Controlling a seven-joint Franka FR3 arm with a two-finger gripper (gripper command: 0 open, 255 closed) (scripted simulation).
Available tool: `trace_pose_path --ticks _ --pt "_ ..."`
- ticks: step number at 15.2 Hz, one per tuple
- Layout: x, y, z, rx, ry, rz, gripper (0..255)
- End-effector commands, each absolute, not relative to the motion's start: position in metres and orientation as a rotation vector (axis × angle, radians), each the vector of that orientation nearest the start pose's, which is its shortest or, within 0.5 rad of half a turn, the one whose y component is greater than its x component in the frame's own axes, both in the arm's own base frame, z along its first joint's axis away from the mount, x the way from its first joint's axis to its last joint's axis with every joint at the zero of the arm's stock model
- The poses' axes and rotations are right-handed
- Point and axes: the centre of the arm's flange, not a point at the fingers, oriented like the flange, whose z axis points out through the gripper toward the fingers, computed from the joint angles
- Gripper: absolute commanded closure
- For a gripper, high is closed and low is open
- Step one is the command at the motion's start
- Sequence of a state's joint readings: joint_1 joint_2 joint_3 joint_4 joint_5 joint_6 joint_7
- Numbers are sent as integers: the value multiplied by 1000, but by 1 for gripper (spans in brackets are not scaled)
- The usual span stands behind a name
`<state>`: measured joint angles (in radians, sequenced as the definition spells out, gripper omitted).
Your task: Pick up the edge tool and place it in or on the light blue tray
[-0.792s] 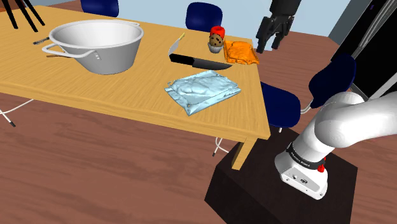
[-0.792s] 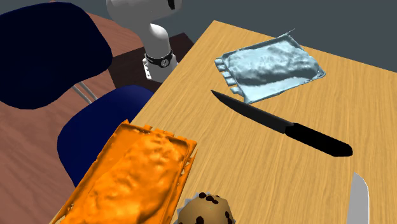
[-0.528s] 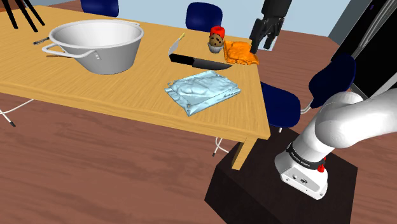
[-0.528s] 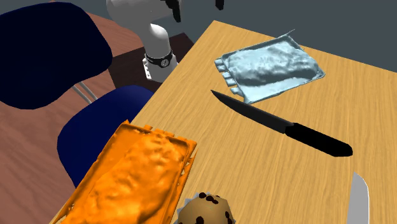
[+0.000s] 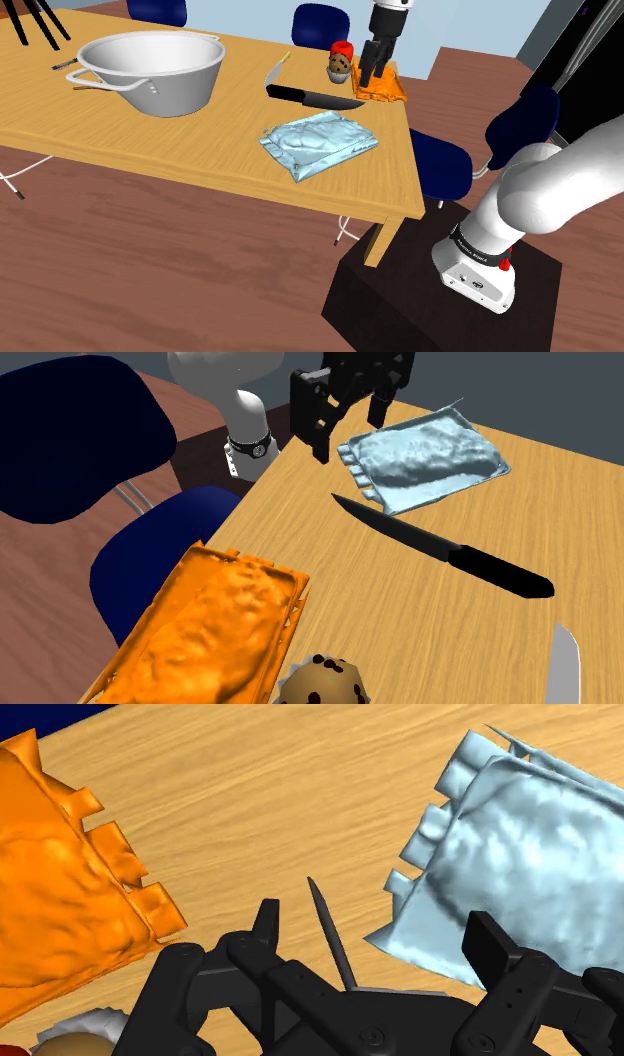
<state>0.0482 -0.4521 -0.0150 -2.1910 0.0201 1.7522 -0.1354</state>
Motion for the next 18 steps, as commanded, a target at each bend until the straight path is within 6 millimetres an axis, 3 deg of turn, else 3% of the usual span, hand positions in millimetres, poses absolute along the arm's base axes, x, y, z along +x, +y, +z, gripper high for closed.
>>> trace_pose_path --ticks 1,10,18 --pt "443 21 553 -3094 -365 -33 0" --pt "544 57 512 -3005 -813 -71 0" --pt "551 61 473 -2998 -839 -73 0"
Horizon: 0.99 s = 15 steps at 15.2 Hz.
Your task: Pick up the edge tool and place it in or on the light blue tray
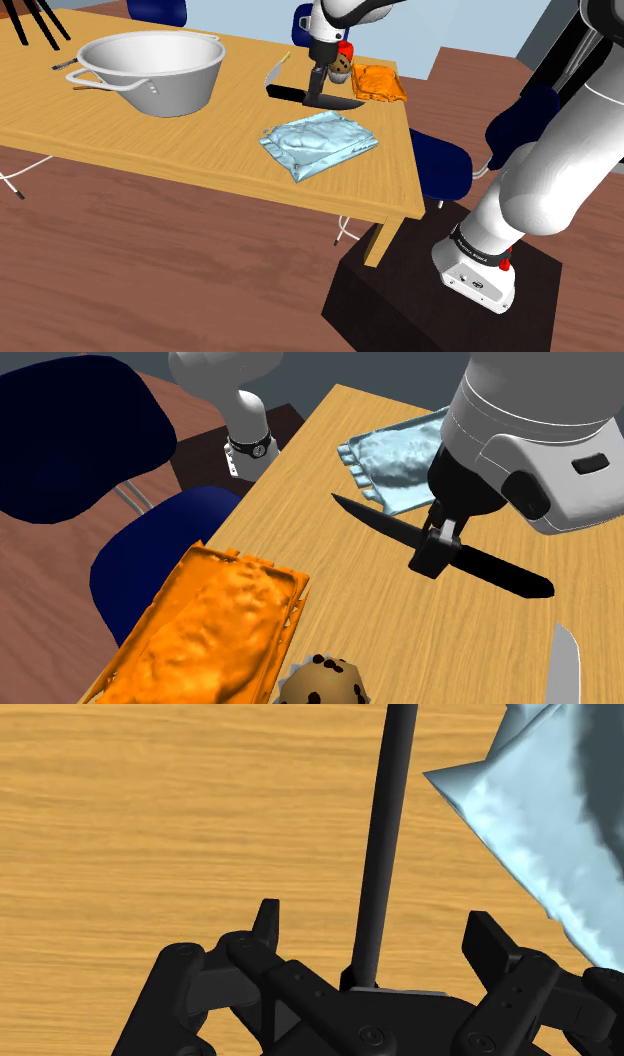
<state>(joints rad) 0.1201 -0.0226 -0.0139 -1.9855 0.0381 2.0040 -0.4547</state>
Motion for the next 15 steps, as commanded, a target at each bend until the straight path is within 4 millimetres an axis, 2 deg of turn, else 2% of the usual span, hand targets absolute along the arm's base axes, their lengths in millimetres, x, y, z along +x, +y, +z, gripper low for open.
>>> trace_pose_path --ticks 1,8,9,15 --pt "551 61 470 -2998 -839 -73 0" --pt "551 61 470 -2998 -839 -73 0" --pt "551 61 470 -2998 -839 -73 255" --pt "551 61 470 -2998 -839 -73 255"
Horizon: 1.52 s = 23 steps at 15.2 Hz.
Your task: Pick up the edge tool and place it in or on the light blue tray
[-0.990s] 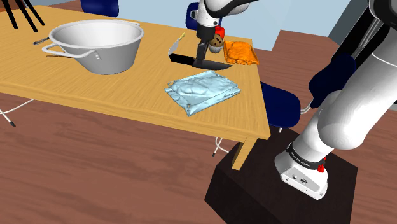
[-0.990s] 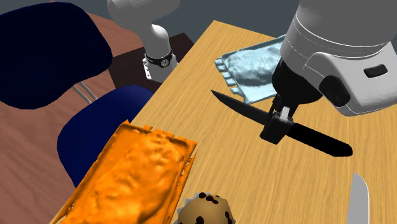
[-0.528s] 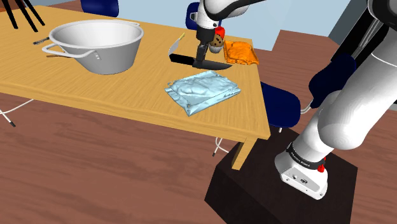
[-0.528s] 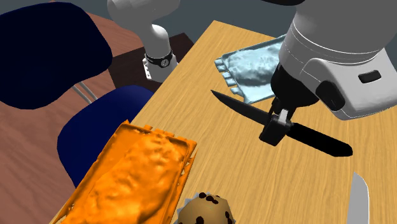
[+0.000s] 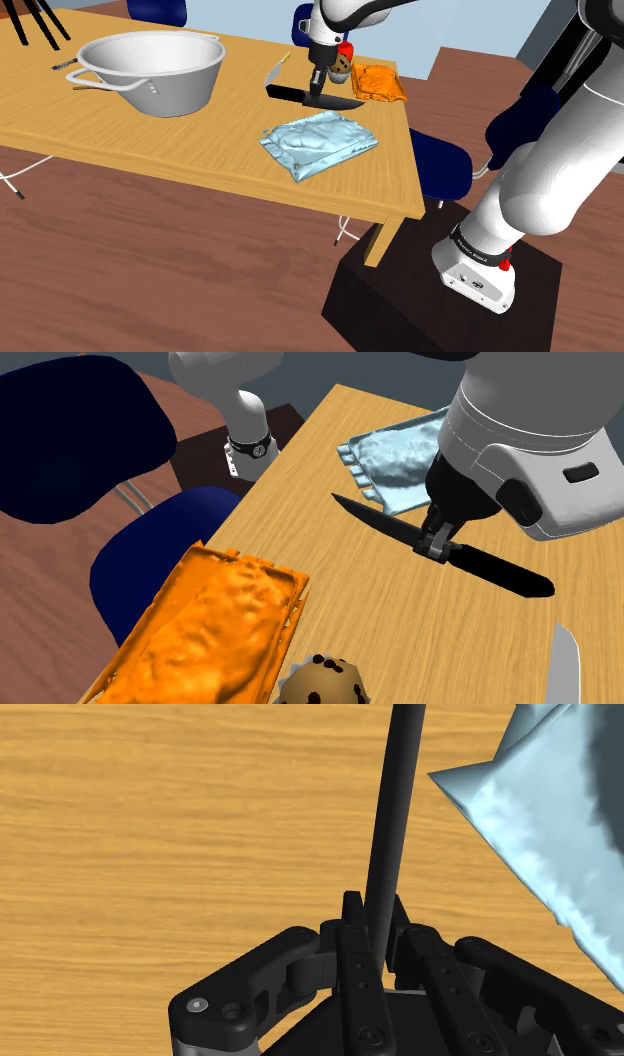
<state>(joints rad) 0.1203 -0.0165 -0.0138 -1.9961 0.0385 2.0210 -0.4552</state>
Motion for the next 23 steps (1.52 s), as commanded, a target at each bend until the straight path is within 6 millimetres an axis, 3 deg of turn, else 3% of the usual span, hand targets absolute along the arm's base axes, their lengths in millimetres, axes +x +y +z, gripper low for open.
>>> trace_pose_path --ticks 1,3,23 --pt "551 61 470 -2998 -839 -73 255" --pt "551 61 470 -2998 -839 -73 255" --pt "551 61 576 -2998 -839 -73 255"
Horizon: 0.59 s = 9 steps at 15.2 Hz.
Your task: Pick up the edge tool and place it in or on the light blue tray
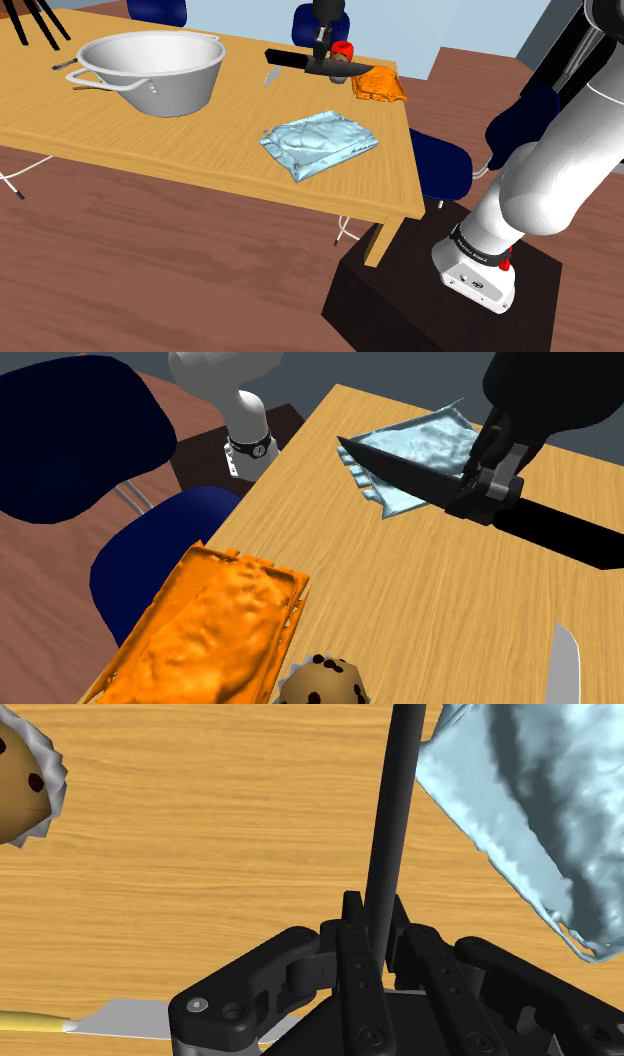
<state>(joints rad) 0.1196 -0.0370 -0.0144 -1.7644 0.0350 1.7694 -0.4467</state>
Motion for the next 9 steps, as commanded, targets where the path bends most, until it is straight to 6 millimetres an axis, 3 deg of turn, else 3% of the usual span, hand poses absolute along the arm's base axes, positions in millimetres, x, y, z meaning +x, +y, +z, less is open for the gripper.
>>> trace_pose_path --ticks 1,3,9 --pt "551 61 581 -2998 -839 -73 255" --pt "551 61 591 -2998 -839 -73 255" --pt "492 114 593 -2998 -839 -73 255"
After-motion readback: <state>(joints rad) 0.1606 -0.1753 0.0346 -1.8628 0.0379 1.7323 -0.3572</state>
